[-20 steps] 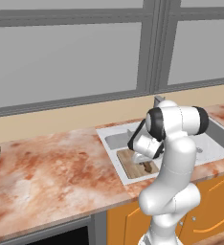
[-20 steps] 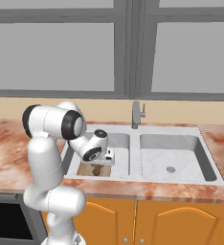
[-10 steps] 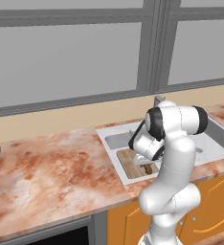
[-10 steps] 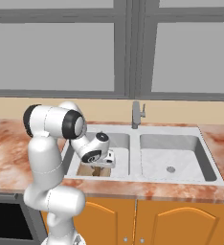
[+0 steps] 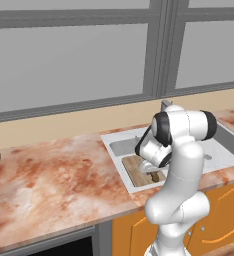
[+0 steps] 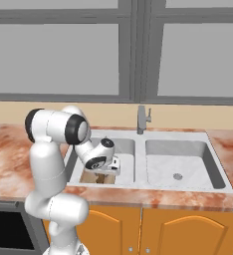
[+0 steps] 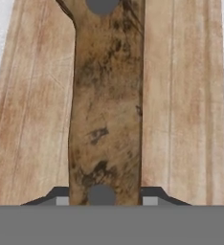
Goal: Move the cutting board and knife to the sink. Then move spray from the cabinet to the counter.
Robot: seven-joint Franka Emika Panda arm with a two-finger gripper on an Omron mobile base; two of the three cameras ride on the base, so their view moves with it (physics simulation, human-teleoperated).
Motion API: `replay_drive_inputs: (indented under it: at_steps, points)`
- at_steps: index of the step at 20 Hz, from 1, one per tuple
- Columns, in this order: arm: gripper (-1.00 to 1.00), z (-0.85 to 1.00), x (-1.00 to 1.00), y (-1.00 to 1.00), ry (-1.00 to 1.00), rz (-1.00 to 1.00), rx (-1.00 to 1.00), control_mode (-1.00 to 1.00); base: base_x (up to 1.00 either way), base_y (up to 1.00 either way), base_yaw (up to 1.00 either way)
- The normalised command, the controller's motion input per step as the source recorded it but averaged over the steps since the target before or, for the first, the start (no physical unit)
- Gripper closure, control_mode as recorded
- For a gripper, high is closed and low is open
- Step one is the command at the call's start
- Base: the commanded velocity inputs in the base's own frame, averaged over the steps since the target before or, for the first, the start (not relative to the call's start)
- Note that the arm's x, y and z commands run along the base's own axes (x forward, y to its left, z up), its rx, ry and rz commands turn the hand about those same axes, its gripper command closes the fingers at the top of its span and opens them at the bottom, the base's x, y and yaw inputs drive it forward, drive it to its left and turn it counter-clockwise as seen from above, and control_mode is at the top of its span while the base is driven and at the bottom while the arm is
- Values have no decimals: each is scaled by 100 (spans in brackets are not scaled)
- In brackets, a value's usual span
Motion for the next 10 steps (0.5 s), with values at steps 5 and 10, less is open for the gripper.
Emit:
replay_drive_inputs:
  at_steps: [5, 10]
  points:
    - [100, -40, -17, 11, 8, 0, 0, -100, 0, 0, 0]
    - [100, -43, -8, 14, 9, 0, 0, -100, 0, 0, 0]
